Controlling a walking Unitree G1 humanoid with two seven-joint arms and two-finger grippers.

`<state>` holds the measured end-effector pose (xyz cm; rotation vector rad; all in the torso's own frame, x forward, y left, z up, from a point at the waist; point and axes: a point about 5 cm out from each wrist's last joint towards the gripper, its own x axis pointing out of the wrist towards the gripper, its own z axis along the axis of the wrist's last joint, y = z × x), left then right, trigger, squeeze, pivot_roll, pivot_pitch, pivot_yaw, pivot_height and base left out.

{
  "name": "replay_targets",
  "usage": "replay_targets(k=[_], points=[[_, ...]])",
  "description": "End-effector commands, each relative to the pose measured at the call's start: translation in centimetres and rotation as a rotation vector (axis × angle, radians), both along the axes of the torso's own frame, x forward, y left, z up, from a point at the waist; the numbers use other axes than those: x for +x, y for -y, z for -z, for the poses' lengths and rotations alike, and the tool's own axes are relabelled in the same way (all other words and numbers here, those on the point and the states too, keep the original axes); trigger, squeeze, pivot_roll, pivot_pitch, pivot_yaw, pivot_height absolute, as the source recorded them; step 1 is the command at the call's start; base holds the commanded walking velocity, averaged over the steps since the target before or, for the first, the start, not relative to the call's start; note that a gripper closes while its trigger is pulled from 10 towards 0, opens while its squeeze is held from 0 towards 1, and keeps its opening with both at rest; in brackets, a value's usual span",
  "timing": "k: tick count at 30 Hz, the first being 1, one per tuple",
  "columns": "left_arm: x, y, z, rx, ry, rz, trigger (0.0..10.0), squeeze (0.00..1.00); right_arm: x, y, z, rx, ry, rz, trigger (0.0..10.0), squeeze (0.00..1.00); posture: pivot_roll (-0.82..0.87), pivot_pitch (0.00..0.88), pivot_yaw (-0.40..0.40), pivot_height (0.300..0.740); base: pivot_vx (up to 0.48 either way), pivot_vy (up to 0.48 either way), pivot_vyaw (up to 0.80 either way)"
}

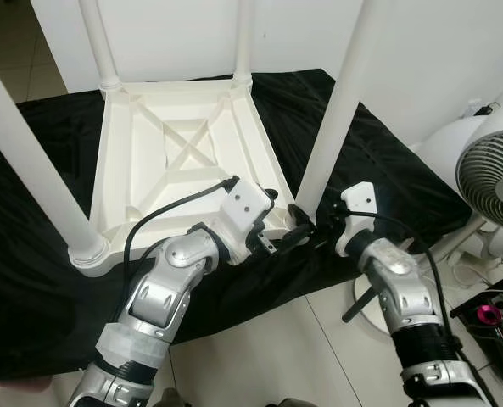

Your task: Building children table

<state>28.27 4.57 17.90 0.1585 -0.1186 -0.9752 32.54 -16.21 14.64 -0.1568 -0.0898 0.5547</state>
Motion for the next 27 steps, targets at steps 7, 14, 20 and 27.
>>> replay_targets(k=[7,14,20,27], points=[[0.1,0.3,-0.3,0.012,0.016,-0.015,10.0,0.0,1.1,0.3,-0.6,-0.019,-0.008,-0.071,10.0,0.0,-0.07,0.024,0.006,0.74,0.0,0.0,0.0],[0.3,0.4,-0.5,0.01,0.014,-0.028,10.0,0.0,1.9,0.1,-0.4,-0.063,-0.028,-0.111,0.0,0.0,-0.04,0.017,-0.004,0.74,0.0,0.0,0.0],[0.6,0.0,-0.3,-0.008,-0.036,-0.092,10.0,0.0,1.7,-0.2,1.3,-0.109,-0.107,-0.181,0.0,0.0,-0.04,0.028,-0.01,0.74,0.0,0.0,0.0],[0.5,0.5,0.1,0.01,-0.053,-0.089,10.0,0.0,1.6,0.2,2.1,-0.078,-0.129,-0.142,10.0,0.0,-0.05,0.048,-0.025,0.74,0.0,0.0,0.0]])
